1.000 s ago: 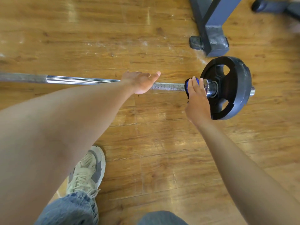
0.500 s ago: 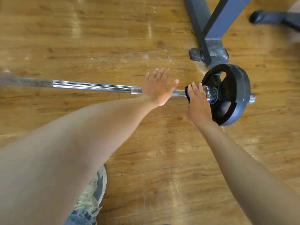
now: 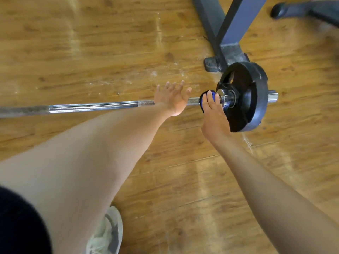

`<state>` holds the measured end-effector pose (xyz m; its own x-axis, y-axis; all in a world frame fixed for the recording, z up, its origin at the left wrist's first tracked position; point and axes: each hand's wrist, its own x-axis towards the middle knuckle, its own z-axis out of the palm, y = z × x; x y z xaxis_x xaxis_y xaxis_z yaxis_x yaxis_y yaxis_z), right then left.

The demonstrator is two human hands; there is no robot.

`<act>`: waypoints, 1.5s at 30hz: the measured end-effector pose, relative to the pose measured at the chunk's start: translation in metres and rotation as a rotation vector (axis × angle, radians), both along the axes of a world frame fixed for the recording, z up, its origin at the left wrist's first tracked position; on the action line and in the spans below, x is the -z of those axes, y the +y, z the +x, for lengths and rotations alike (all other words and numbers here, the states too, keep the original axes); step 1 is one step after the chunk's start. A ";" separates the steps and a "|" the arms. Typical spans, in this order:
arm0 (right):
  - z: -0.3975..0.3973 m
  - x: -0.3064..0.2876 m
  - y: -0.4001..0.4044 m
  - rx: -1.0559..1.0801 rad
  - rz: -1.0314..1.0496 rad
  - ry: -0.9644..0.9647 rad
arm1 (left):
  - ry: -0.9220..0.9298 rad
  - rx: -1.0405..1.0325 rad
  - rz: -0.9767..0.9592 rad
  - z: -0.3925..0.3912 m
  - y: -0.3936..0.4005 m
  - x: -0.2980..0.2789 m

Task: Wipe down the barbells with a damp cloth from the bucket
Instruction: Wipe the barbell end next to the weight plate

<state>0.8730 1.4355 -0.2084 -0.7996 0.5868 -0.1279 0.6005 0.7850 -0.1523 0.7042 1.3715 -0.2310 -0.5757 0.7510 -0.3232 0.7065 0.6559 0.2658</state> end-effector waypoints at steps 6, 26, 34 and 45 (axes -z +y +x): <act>-0.021 -0.007 0.013 0.015 -0.022 -0.054 | -0.066 0.067 -0.031 -0.022 0.011 -0.005; -0.111 -0.061 0.110 -0.312 -0.214 -0.472 | -0.212 -0.051 -0.176 -0.096 0.065 -0.015; -0.085 -0.029 0.082 -0.185 -0.069 -0.152 | -0.219 -0.085 -0.143 -0.119 0.082 0.001; -0.136 0.008 0.083 0.019 0.076 0.038 | -0.113 -0.068 -0.083 -0.132 0.090 0.000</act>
<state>0.7375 1.5185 -0.2165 -0.7914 0.6090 -0.0525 0.6105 0.7835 -0.1155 0.5725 1.4619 -0.2314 -0.5806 0.6799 -0.4478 0.6285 0.7240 0.2843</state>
